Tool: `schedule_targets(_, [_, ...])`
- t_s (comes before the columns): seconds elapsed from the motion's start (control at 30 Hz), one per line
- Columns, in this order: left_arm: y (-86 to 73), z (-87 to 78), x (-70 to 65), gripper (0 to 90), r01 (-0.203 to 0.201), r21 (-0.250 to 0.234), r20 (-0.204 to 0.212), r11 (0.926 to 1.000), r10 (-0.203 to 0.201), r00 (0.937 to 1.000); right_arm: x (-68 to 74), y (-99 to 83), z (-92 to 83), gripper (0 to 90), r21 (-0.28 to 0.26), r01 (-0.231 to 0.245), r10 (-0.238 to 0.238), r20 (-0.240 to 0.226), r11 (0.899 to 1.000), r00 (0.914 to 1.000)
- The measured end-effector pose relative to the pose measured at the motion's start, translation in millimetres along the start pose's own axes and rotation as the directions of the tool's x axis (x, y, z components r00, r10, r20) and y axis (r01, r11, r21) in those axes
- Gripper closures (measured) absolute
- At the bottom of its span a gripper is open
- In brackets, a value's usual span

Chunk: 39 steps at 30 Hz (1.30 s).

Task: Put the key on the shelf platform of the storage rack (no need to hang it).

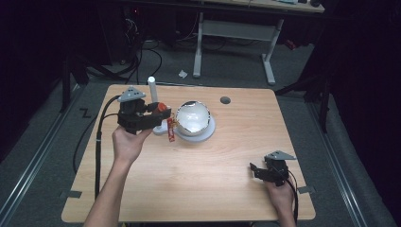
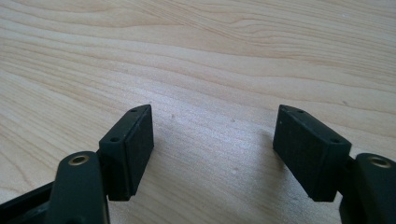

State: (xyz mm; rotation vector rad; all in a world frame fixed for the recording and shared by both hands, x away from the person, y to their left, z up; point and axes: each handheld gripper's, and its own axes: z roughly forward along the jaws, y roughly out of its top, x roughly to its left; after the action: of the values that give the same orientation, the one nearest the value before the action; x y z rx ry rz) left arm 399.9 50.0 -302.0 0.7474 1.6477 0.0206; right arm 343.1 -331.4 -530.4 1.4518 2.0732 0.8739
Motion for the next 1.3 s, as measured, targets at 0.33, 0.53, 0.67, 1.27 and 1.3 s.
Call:
schedule_targets(0.33, [-0.6,27.7,-27.0,47.3,0.006,0.007,-0.001,1.0,-0.006,1.0,-0.6,0.0,-0.2,29.2,0.0,-0.002,0.002,-0.004,1.0,1.0])
schedule_targets(0.53, [-6.6,45.9,-29.3,47.4,0.008,0.01,0.014,0.9999,-0.008,0.9999,0.6,0.1,0.2,29.0,0.001,0.007,-0.007,0.002,1.0,1.0])
schedule_targets(0.67, [-15.1,60.7,-29.5,47.3,0.017,0.026,0.01,0.9995,-0.017,0.9998,0.6,0.1,0.2,29.0,0.001,0.008,-0.008,0.002,1.0,1.0])
schedule_targets(1.27, [-47.9,104.1,-26.4,47.3,-0.06,0.033,-0.029,0.9977,0.061,0.9977,0.6,0.3,0.4,29.0,0.001,0.007,-0.007,0.002,1.0,1.0])
schedule_targets(1.3, [-49.6,106.1,-25.2,47.2,-0.066,0.034,-0.034,0.9973,0.067,0.9972,0.6,0.3,0.4,29.0,0.0,0.006,-0.006,0.001,1.0,1.0])
